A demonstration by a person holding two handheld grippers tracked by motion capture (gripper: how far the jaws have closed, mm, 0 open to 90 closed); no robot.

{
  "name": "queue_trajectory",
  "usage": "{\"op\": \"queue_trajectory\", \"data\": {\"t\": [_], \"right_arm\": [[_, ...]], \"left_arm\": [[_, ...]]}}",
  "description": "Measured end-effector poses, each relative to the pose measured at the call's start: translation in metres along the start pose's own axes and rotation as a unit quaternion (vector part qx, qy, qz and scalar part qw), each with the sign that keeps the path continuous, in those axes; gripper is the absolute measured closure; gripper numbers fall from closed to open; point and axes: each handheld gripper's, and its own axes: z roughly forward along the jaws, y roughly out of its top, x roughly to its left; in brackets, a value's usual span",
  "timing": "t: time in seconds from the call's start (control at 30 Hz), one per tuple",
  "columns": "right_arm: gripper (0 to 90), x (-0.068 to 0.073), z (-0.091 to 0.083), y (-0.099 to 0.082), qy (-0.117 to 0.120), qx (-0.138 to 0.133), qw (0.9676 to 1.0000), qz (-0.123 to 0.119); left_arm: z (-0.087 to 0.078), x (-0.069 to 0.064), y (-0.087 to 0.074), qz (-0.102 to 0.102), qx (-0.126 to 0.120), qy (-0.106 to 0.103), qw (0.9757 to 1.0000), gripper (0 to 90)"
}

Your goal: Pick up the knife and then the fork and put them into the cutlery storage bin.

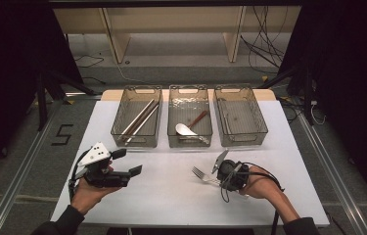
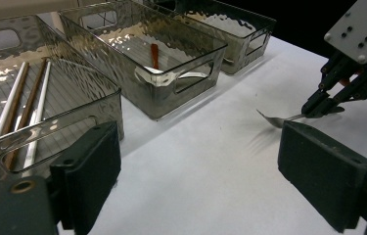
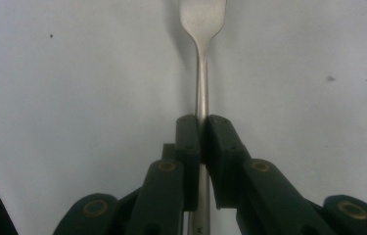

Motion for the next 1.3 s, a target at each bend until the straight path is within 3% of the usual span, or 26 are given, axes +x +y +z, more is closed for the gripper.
{"op": "queue_trajectory", "data": {"t": [0.27, 0.6, 0.77, 1.1, 1.3], "right_arm": [[84.4, -0.011, -0.014, -0.006, -0.013, -0.057, 0.9976, 0.037], [84.4, -0.022, -0.029, -0.012, -0.035, -0.127, 0.9879, 0.082], [84.4, -0.028, -0.037, -0.015, -0.043, -0.158, 0.9806, 0.107], [84.4, -0.046, -0.051, -0.024, -0.04, -0.226, 0.9586, 0.169], [84.4, -0.054, -0.057, -0.028, -0.046, -0.247, 0.9492, 0.189]], "left_arm": [[0.0, 0.0, 0.0, 0.0, 0.0, 0.0, 1.0, 15.7], [0.0, 0.0, 0.0, 0.001, 0.0, 0.0, 1.0, 15.7], [0.0, 0.0, 0.0, 0.002, -0.001, -0.001, 1.0, 15.7], [0.0, 0.0, 0.001, 0.004, 0.001, -0.001, 1.0, 15.7], [0.0, -0.001, 0.001, 0.004, 0.0, 0.0, 1.0, 15.7]]}}
